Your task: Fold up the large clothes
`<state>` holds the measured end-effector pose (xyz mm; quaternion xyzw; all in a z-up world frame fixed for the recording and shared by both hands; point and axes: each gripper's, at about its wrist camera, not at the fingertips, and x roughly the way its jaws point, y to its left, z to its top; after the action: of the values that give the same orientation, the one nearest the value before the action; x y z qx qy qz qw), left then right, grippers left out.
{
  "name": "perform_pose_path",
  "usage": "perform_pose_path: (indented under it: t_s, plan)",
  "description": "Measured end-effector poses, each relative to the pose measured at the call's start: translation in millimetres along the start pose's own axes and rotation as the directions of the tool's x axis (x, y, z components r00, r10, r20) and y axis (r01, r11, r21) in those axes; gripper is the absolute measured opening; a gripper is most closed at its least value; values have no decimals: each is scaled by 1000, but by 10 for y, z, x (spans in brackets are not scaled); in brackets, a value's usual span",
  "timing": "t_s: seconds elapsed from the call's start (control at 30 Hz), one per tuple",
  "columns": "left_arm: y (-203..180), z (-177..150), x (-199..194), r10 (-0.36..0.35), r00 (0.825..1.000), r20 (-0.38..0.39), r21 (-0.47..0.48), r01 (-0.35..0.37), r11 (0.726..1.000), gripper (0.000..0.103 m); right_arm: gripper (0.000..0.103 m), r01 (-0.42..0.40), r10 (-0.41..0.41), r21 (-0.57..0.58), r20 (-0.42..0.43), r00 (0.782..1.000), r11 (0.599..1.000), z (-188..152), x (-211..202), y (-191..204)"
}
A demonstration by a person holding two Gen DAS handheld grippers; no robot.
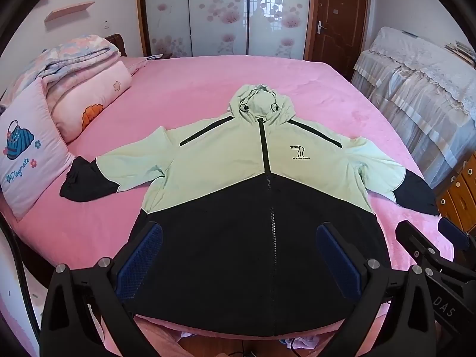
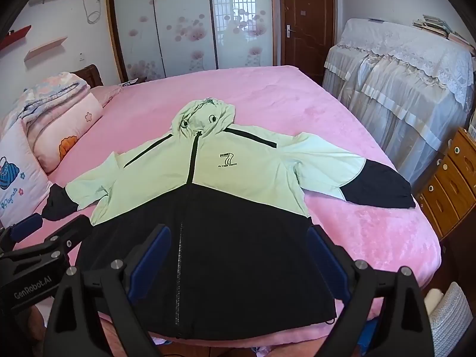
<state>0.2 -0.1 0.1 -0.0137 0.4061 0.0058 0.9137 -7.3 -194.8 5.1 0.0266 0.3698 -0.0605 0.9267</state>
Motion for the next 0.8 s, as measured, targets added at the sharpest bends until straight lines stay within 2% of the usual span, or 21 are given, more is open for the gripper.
perform_pose_path:
  t_s: [0.27, 0.43, 0.8]
  plan:
    - [146, -69, 17, -6, 1000, -10, -21, 6, 1000, 102, 94, -3, 3, 3, -9, 1000, 1000, -35, -21, -23]
    - [75, -11, 37, 3, 1000, -27, -26, -4, 1000, 102, 94, 2, -2, -2, -10, 1000, 1000, -45, 14, -10]
    - [26, 6, -33, -8, 1000, -10, -15, 8, 1000, 102, 94, 5, -5, -7, -4, 1000, 1000, -59, -45, -28]
